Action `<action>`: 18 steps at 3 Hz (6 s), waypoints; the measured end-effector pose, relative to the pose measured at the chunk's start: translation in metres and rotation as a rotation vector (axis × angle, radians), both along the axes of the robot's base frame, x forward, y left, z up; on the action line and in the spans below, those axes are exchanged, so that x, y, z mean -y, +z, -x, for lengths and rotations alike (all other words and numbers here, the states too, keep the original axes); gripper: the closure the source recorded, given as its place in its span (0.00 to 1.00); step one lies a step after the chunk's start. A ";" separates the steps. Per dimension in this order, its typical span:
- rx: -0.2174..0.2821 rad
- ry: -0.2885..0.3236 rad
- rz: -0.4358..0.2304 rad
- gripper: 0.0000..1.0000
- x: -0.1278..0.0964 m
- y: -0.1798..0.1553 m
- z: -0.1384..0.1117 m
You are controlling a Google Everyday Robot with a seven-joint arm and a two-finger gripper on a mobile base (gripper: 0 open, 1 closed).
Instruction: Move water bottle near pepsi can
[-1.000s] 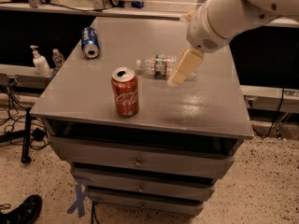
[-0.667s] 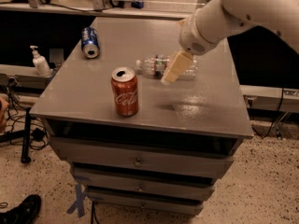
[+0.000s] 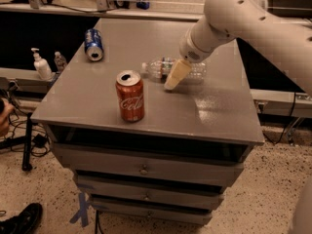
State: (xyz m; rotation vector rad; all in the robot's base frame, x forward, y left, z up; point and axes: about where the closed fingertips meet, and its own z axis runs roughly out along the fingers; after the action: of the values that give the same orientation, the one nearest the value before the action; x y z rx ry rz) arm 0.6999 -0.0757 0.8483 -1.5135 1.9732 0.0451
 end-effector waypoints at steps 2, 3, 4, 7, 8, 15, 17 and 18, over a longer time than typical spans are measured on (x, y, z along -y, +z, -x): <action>-0.027 -0.028 0.044 0.40 -0.003 -0.004 -0.022; -0.013 -0.009 0.032 0.63 -0.007 0.020 -0.016; 0.013 0.032 0.003 0.87 -0.020 0.051 -0.002; 0.087 0.221 -0.117 1.00 -0.122 0.068 0.017; 0.100 0.281 -0.131 1.00 -0.152 0.058 0.010; 0.184 0.650 0.048 0.59 -0.227 0.012 -0.034; 0.172 0.654 0.063 0.13 -0.222 0.009 -0.039; 0.168 0.649 0.075 0.00 -0.217 0.011 -0.041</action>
Offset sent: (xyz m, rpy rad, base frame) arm 0.0269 0.0040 0.0118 -0.0539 0.0271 -0.0364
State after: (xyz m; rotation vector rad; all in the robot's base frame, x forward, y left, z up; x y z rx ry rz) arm 0.7411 0.1412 0.8591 -2.0734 1.3016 0.1133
